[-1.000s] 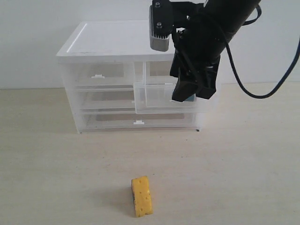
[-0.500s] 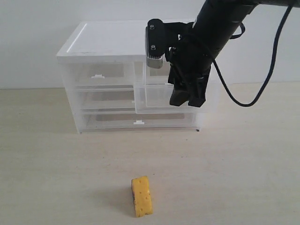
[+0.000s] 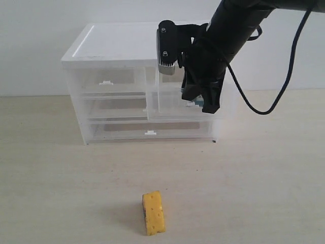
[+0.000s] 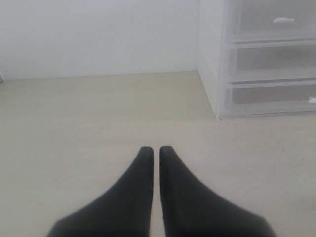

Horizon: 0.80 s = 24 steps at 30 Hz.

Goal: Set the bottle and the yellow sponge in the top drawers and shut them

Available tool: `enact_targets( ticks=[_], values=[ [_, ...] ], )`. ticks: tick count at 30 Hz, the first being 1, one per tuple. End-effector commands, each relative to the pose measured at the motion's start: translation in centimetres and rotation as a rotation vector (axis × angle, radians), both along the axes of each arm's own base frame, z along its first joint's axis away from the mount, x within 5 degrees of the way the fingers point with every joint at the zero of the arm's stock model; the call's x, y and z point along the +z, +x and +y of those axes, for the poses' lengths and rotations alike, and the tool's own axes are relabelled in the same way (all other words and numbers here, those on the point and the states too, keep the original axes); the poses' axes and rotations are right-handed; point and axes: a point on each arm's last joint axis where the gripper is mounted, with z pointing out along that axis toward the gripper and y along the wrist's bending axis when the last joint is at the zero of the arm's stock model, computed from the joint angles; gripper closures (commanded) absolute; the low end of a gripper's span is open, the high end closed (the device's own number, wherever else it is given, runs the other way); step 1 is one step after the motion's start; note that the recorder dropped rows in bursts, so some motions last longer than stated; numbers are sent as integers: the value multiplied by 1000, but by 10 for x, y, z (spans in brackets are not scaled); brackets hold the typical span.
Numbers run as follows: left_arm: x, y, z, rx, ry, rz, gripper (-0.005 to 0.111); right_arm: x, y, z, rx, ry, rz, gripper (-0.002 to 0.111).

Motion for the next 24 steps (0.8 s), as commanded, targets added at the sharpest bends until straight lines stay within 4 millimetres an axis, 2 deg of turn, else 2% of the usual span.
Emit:
enact_targets(
  ticks=[1,10,18,20,24],
  values=[
    [-1,0,0,4,-8,0,102,7,7,0,-9,19,-105,108],
    [-1,0,0,4,-8,0,102,11,16,3,-13,44,-208,108],
    [-1,0,0,4,-8,0,102,-3,31,6,-11,21,-287,108],
    [-1,0,0,4,-8,0,102,-1,33,7,-31,46,-307,104],
    [-1,0,0,4,-8,0,102,5,34,7,-42,64,-340,83]
  ],
)
